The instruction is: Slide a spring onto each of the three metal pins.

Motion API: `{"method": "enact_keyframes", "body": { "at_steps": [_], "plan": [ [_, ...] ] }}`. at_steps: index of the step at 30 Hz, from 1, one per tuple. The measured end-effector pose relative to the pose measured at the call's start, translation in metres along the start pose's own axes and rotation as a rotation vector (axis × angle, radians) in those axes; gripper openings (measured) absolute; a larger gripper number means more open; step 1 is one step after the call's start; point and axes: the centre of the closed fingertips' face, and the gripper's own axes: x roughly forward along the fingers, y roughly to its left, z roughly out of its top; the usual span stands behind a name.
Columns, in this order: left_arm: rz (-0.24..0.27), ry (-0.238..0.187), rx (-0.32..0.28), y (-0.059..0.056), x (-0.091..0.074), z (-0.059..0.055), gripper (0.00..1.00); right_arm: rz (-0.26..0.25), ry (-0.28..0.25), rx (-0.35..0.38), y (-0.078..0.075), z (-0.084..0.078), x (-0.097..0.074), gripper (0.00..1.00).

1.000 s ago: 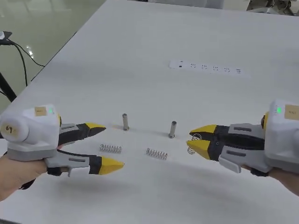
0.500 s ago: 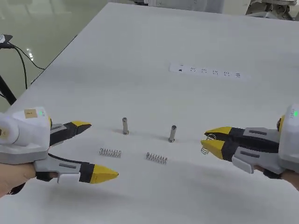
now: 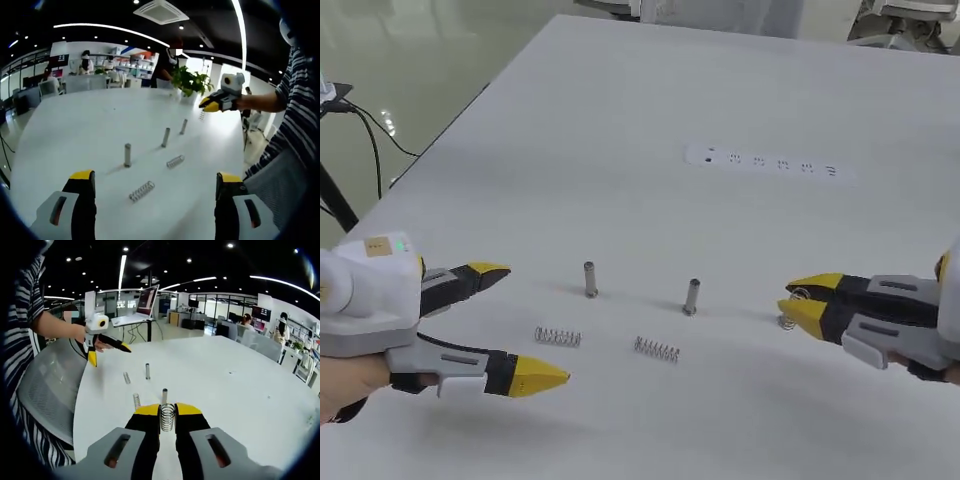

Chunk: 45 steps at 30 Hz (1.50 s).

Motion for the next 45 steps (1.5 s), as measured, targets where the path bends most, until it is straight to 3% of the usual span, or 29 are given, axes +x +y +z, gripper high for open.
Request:
{"method": "enact_keyframes", "body": {
  "at_steps": [8, 15, 28, 45],
  "plan": [
    [0.008, 0.003, -0.007, 0.002, -0.003, -0.004, 0.98, -0.080, 0.003, 0.013, -0.032, 0.000, -0.004, 0.08],
    [0.013, 0.001, -0.007, 0.003, -0.004, -0.003, 0.98, -0.121, -0.015, 0.063, -0.048, 0.002, -0.001, 0.08],
    [0.020, -0.005, -0.008, 0.003, -0.004, -0.002, 0.98, -0.145, -0.001, 0.091, -0.058, -0.007, 0.008, 0.08],
    [0.017, -0.001, -0.017, 0.001, -0.004, -0.005, 0.98, -0.143, 0.022, 0.105, -0.058, -0.018, 0.017, 0.08]
  ]
}}
